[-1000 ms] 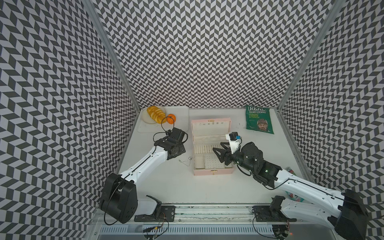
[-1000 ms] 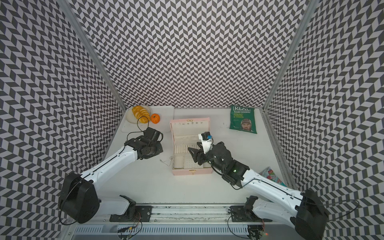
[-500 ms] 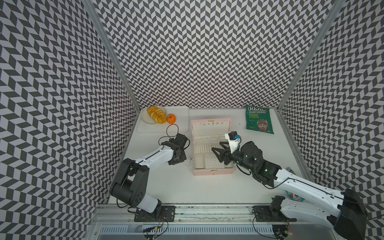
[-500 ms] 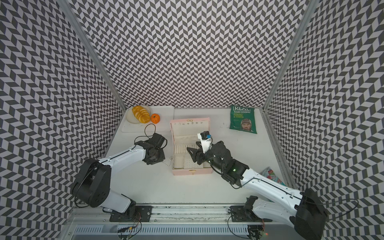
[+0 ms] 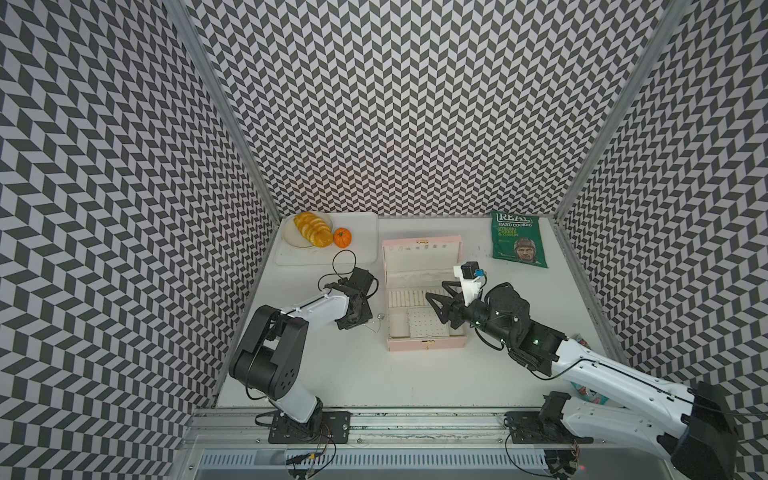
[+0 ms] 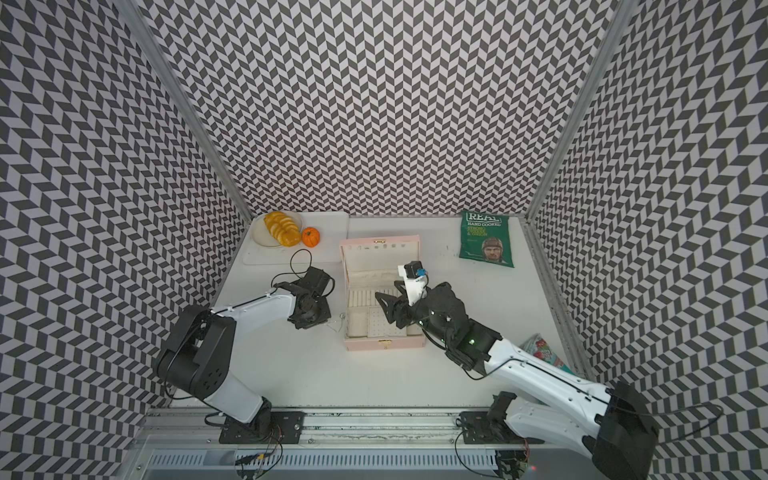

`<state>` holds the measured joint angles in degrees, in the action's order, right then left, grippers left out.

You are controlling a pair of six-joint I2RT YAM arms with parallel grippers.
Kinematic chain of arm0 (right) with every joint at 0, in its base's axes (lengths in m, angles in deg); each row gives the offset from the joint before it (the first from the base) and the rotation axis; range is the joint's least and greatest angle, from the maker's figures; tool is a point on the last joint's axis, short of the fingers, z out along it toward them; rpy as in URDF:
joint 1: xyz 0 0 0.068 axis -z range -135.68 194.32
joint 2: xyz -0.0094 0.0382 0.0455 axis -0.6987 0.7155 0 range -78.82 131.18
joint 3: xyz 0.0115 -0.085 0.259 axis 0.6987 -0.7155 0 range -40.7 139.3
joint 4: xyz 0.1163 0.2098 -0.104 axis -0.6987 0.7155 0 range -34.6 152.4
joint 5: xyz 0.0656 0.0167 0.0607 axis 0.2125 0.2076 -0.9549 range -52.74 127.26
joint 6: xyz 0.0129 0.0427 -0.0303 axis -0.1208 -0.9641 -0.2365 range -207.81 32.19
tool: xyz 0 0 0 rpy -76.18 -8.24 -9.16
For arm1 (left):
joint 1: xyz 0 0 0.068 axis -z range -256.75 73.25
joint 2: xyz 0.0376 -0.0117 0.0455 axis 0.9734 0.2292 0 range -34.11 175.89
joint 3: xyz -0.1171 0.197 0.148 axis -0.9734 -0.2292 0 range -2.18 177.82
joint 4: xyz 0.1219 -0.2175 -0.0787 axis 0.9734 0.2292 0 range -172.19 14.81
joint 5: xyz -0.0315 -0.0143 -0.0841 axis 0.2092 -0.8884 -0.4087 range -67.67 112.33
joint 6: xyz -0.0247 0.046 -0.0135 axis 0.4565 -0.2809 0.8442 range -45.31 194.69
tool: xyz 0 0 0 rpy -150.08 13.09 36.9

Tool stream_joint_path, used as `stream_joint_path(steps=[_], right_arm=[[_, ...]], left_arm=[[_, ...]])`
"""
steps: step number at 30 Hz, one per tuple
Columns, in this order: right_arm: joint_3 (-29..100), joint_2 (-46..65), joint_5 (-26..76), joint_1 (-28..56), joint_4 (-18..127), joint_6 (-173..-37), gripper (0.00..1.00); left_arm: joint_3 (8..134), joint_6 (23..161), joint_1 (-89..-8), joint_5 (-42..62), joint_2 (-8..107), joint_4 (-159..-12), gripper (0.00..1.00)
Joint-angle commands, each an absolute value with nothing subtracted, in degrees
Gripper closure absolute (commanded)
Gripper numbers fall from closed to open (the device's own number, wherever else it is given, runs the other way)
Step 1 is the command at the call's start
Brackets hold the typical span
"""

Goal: Put jewelry chain into jewelry box
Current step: Pick up the necklace from the center of the board.

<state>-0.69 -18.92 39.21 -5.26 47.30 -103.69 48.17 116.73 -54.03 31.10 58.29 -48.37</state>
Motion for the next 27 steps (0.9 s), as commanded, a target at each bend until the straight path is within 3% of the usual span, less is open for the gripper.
stream_joint_path(steps=[1, 5, 10, 27], right_arm=[[-1.3, -19.4, 40.0, -5.1, 45.2, -103.4, 0.33], [-1.4, -19.5, 40.0, -5.1, 45.3, -103.3, 0.33], [-1.6, -19.7, 40.2, -5.0, 45.1, -103.6, 0.33], [0.3, -17.8, 37.8, -5.0, 44.3, -103.3, 0.33]], left_arm=[[47.8, 116.4, -54.2, 30.3, 59.8, -49.3, 0.73], [46.3, 116.3, -54.1, 30.2, 59.7, -48.9, 0.81], [43.4, 116.4, -54.1, 30.0, 58.7, -49.2, 1.0], [50.8, 116.5, -54.1, 36.0, 44.8, -41.4, 1.0]])
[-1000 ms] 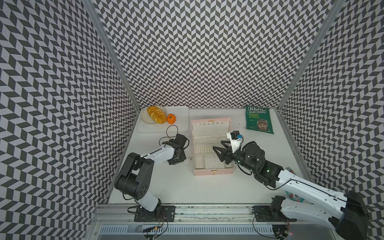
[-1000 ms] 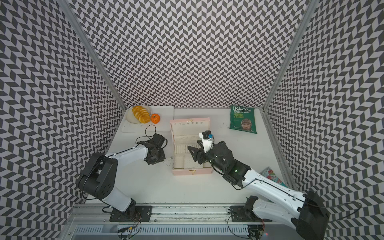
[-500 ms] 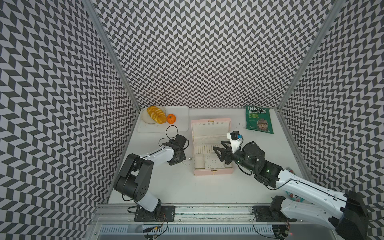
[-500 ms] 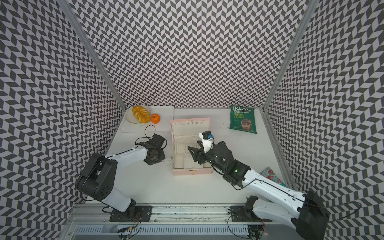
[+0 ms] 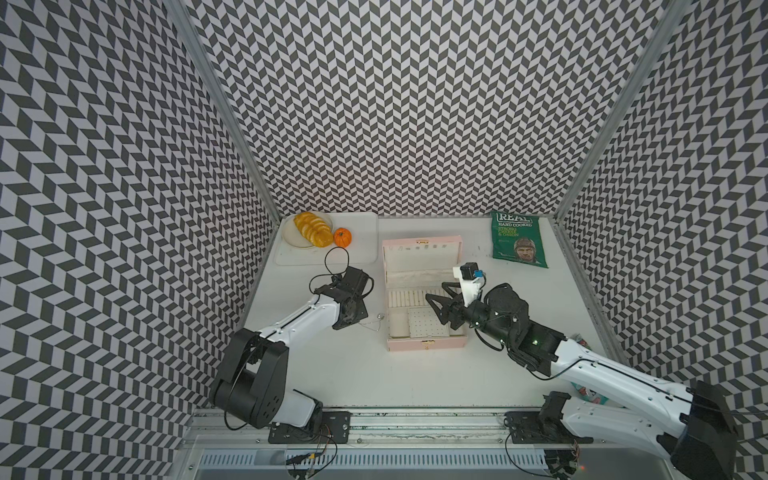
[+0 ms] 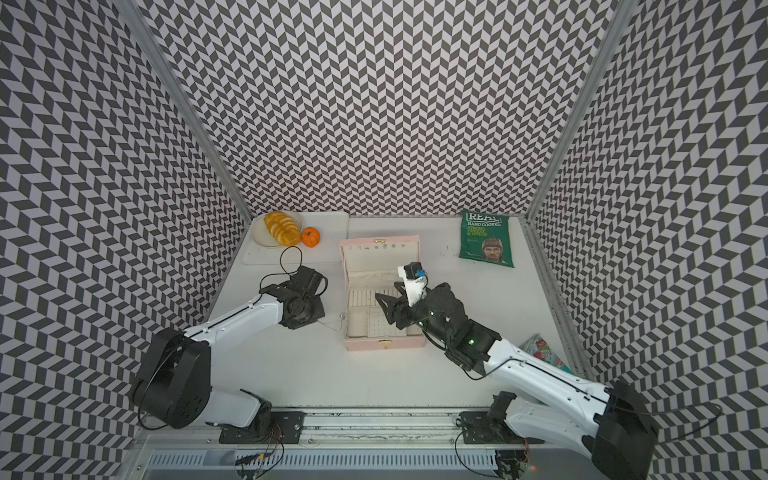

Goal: Put jewelry chain into jewelry box
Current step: Pick up the necklace from the center of the board.

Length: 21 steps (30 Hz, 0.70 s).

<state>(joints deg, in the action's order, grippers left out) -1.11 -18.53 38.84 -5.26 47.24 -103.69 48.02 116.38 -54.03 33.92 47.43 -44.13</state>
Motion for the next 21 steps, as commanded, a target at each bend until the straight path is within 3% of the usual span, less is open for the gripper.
stream_joint_path(steps=[1, 21], right_arm=[[0.8, -17.3, 37.3, -5.0, 44.2, -103.1, 0.33], [14.5, -0.3, 26.5, -6.6, 34.7, -100.0, 0.35]], left_arm=[[51.6, 116.5, -54.1, 36.1, 44.1, -41.0, 1.0], [68.2, 108.7, -52.1, 34.4, 31.1, -39.9, 1.0]])
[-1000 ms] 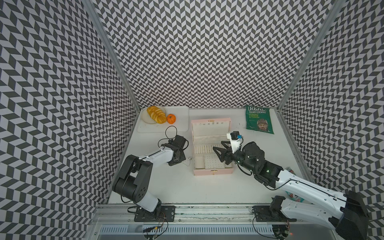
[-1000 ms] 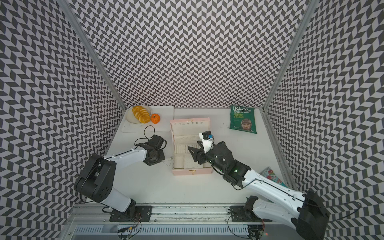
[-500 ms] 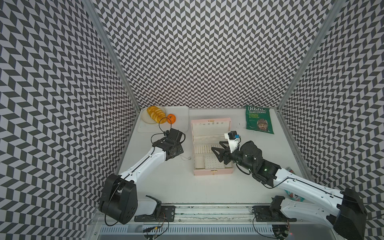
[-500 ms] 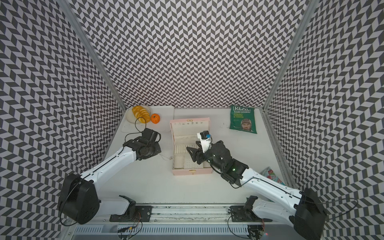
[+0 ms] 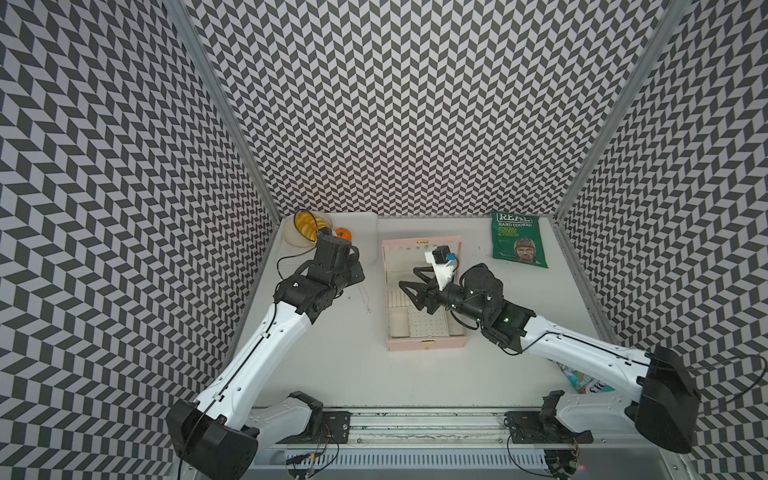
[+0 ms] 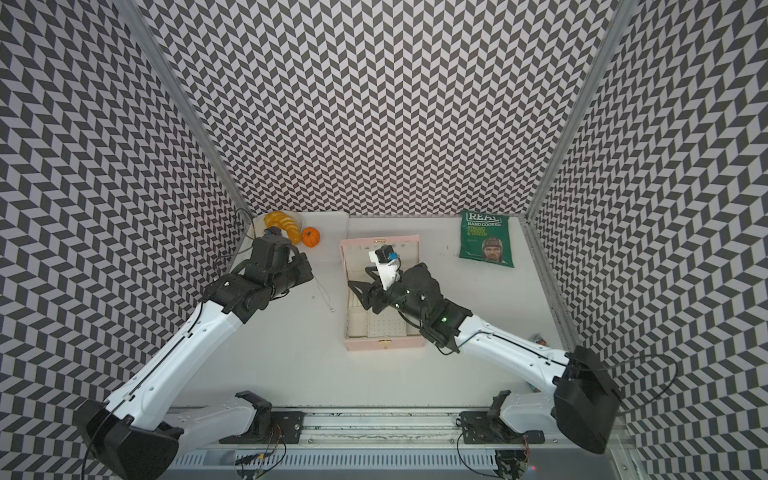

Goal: Put jewelry chain into jewelry box
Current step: Pick up the necklace from the center of the board.

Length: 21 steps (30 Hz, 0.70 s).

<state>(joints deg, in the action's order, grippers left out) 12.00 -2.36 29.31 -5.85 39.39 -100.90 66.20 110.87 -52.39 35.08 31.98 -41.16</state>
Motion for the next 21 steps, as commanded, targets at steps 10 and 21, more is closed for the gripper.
stream_joint_path(steps=[10, 21], right_arm=[[18.2, 7.5, 21.7, -7.6, 30.0, -100.0, 0.37], [23.3, 15.8, 19.2, -8.2, 26.8, -100.0, 0.41]], left_arm=[[72.5, 107.2, -51.7, 31.9, 29.5, -39.3, 1.0], [77.7, 107.4, -50.8, 31.3, 28.8, -36.6, 1.0]])
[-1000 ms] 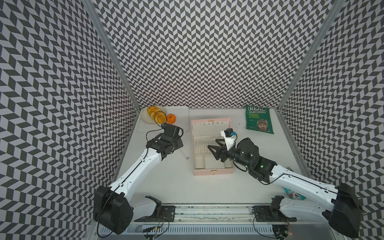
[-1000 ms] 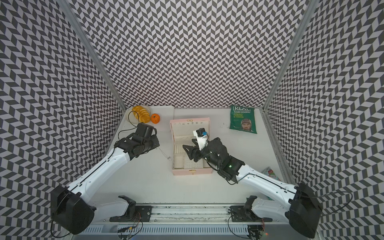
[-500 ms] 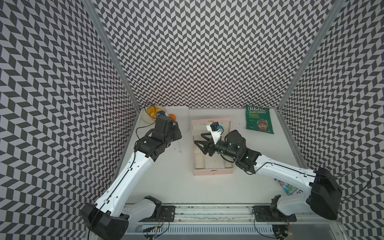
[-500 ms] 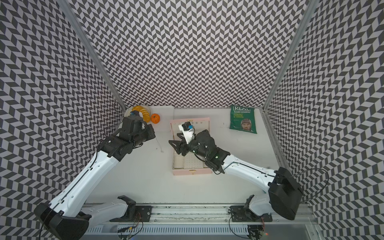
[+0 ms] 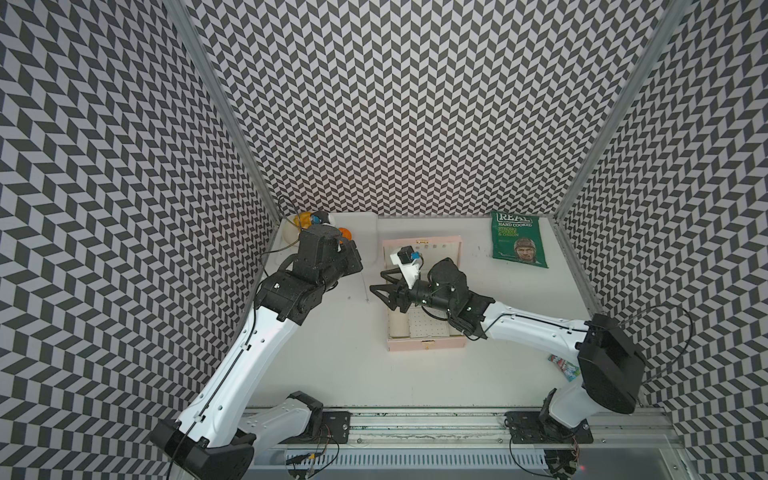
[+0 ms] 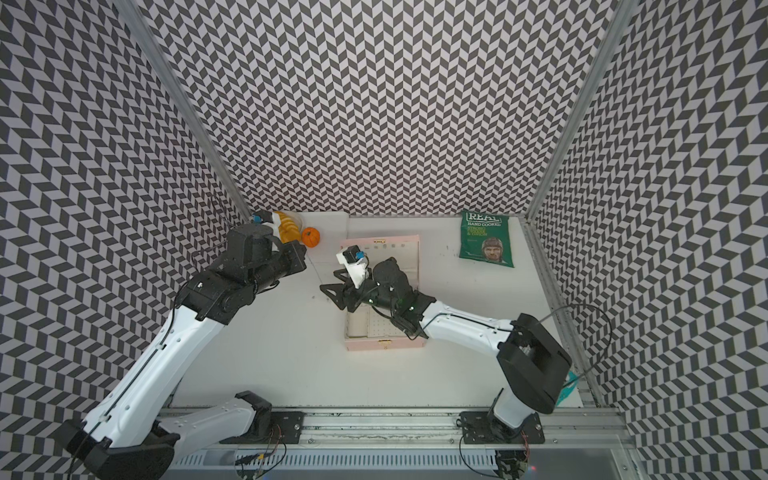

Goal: Put jewelry chain into jewelry box
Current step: Pick up the necklace from the center of the board.

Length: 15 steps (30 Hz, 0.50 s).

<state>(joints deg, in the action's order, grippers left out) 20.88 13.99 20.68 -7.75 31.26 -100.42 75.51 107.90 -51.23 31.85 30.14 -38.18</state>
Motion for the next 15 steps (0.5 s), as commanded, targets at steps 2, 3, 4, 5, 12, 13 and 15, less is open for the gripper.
stream_joint_path(steps=[2, 3, 4, 5, 12, 13, 15], right_arm=[[24.3, 17.1, 18.6, -8.2, 26.6, -100.3, 0.44], [24.7, 17.7, 18.4, -8.2, 26.5, -100.5, 0.45], [25.0, 18.2, 18.3, -8.2, 26.2, -100.7, 0.46], [25.2, 18.8, 18.4, -8.3, 26.0, -100.9, 0.46], [27.1, 21.5, 17.4, -8.4, 25.6, -101.1, 0.52], [27.4, 21.8, 17.3, -8.4, 25.6, -101.1, 0.52], [28.0, 22.5, 17.0, -8.6, 25.6, -101.0, 0.52]], left_arm=[[78.3, 107.6, -50.7, 31.2, 28.4, -36.2, 1.0], [78.6, 107.6, -50.6, 31.1, 28.3, -36.0, 1.0], [79.0, 107.7, -50.5, 31.1, 28.1, -36.0, 1.0], [79.2, 107.9, -50.5, 30.9, 27.9, -35.7, 1.0], [80.2, 108.7, -50.1, 29.9, 26.9, -35.4, 1.0], [80.2, 108.7, -50.1, 29.9, 26.9, -35.2, 1.0], [80.4, 108.7, -50.0, 29.8, 26.7, -35.2, 1.0]])
